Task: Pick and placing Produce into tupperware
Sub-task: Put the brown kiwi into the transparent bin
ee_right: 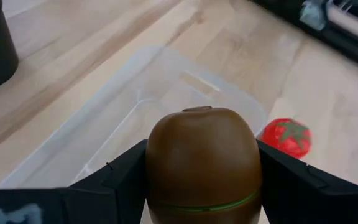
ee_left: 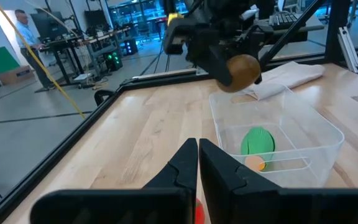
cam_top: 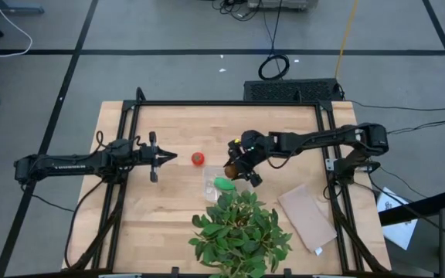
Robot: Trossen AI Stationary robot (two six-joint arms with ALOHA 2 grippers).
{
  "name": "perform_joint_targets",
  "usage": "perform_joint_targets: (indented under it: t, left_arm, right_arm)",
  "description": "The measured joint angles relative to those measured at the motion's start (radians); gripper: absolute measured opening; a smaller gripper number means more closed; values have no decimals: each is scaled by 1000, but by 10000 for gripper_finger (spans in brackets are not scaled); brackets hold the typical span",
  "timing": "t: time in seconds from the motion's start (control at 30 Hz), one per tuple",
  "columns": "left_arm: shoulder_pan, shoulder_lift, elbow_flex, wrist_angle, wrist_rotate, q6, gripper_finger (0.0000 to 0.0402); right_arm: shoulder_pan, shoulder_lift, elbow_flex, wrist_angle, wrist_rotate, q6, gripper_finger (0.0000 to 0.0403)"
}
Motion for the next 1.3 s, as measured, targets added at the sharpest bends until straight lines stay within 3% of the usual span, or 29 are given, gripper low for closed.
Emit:
perform_joint_targets:
  t: [0.3, 0.53, 1.03, 1.3]
  left_arm:
    - [0, 0, 0, -18, 0, 0, 21]
    - [0, 0, 0, -21, 0, 11, 21]
    - [0, 0, 0, -20, 0, 11, 21]
    - [0, 0, 0, -23, 0, 16, 21]
  right_arm:
    - [10, 72, 39, -75, 4, -49, 234]
    - [41, 75, 39, -193, 117, -89, 234]
    - [44, 74, 232, -390, 129, 333, 233]
    - [44, 81, 234, -373, 131, 570, 233]
